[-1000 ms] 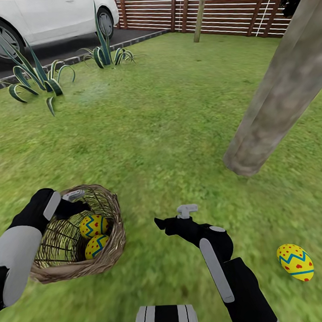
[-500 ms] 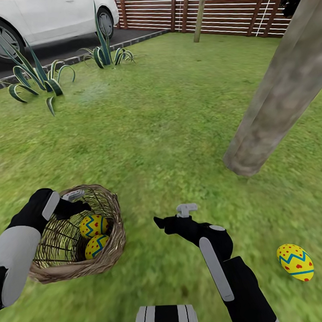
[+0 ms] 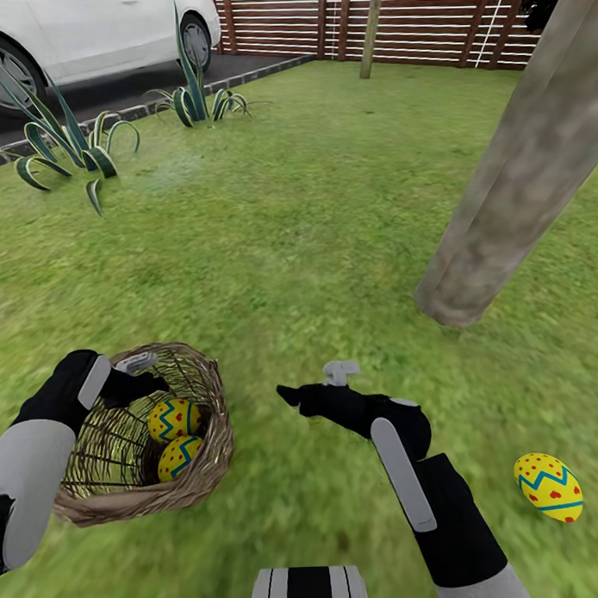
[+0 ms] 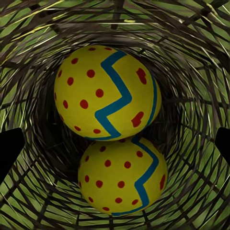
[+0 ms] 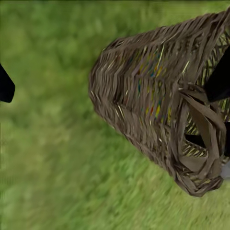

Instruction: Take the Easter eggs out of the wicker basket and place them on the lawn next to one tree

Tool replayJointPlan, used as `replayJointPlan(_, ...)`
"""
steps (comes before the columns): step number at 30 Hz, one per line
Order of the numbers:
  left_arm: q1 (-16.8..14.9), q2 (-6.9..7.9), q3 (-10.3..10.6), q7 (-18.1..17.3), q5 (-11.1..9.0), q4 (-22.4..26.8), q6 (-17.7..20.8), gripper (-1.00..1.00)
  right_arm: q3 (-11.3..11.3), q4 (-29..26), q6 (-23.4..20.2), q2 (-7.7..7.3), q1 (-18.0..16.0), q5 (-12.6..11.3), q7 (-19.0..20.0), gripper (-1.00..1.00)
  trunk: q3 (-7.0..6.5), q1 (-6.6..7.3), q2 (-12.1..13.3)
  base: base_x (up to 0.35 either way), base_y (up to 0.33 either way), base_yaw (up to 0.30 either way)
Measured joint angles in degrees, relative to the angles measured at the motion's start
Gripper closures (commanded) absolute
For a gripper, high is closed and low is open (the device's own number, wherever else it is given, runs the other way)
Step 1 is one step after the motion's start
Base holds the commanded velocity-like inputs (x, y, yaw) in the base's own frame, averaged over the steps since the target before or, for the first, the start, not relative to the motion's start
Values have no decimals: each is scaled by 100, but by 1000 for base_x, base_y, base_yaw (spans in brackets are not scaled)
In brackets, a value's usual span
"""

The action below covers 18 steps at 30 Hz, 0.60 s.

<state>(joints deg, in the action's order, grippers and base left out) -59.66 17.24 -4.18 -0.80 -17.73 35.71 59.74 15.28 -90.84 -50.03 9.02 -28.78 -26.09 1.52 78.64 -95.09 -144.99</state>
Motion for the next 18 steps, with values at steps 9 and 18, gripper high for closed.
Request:
replayJointPlan(9, 0, -4, 2, 0, 3, 16, 0, -100, -12, -1, -320, 8, -463, -305, 6, -100, 0, 0, 0, 0, 0, 0)
replayJointPlan(18, 0, -2, 2, 0, 3, 6, 0, -100, -17, -1, -515, -8, -859, -881, -1, -100, 66, -8, -4, 0, 0, 0)
